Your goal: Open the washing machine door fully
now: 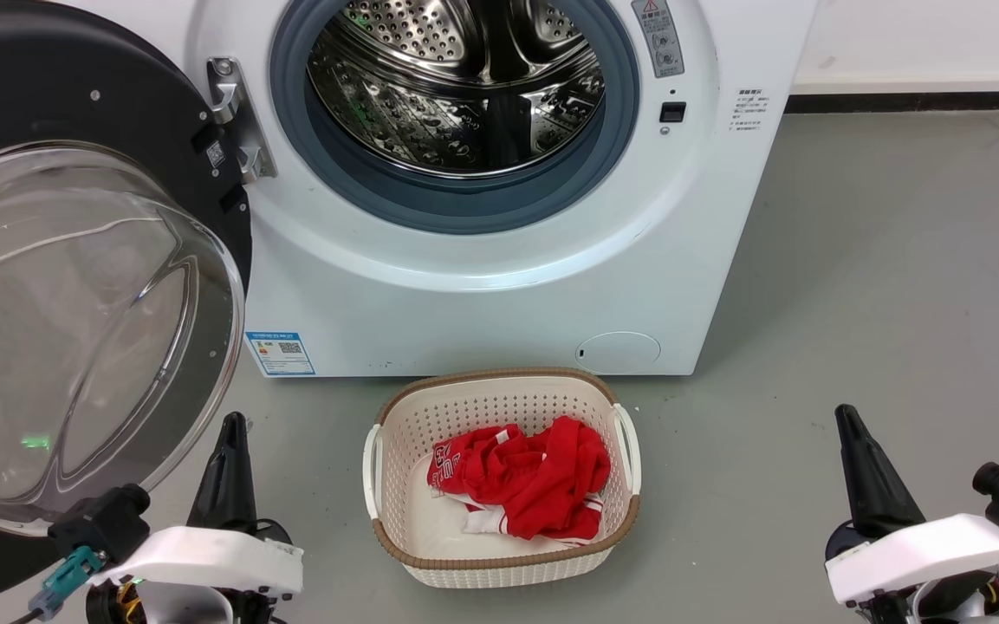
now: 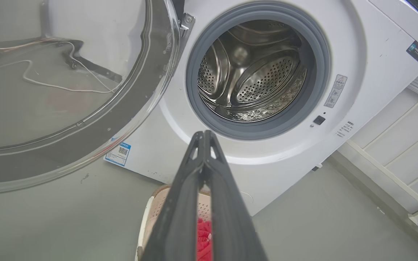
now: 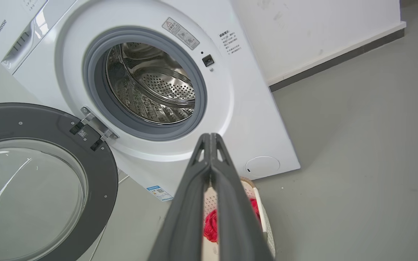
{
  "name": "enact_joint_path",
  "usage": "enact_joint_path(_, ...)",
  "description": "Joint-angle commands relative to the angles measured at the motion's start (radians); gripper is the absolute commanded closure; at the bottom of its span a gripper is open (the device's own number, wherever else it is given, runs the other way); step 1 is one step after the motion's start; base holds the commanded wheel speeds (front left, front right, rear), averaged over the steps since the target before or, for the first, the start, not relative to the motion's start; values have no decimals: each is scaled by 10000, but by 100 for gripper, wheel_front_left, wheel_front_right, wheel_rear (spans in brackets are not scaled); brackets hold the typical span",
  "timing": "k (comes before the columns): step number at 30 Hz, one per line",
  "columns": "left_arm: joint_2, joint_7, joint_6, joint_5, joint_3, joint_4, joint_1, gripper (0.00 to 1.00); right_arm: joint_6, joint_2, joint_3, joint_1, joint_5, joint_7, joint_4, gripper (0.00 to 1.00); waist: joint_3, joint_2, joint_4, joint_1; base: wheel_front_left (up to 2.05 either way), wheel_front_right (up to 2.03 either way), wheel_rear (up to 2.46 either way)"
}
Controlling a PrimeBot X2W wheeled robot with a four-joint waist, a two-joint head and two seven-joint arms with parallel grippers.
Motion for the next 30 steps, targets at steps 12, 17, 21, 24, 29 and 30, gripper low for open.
enact_joint_path(12, -26, 534, -198, -2289, 185, 141, -413, 100, 0, -126, -97, -466, 2343, 252, 232, 100, -30, 0, 6, 0, 0, 0, 0)
enact_joint_path(17, -40, 707, -254, -2981, 227, 226, -451, 100, 0, -135, -127, -524, 3043, 336, 337, 100, -41, 0, 8, 0, 0, 0, 0)
enact_joint_path(21, -50, 831, -282, -3506, 261, 290, -483, 100, 0, -141, -153, -560, 3570, 402, 424, 100, -49, 0, 10, 0, 0, 0, 0)
enact_joint_path(24, -57, 926, -315, -3885, 289, 338, -497, 100, 0, -145, -175, -580, 3950, 456, 489, 100, -56, 0, 11, 0, 0, 0, 0)
enact_joint_path(29, -71, 1073, -365, -4495, 333, 414, -516, 100, 0, -149, -207, -642, 4561, 533, 582, 100, -66, 0, 13, 0, 0, 0, 0)
enact_joint_path(30, -73, 1108, -362, -4613, 342, 426, -525, 100, 0, -150, -214, -653, 4680, 554, 599, 100, -69, 0, 13, 0, 0, 0, 0)
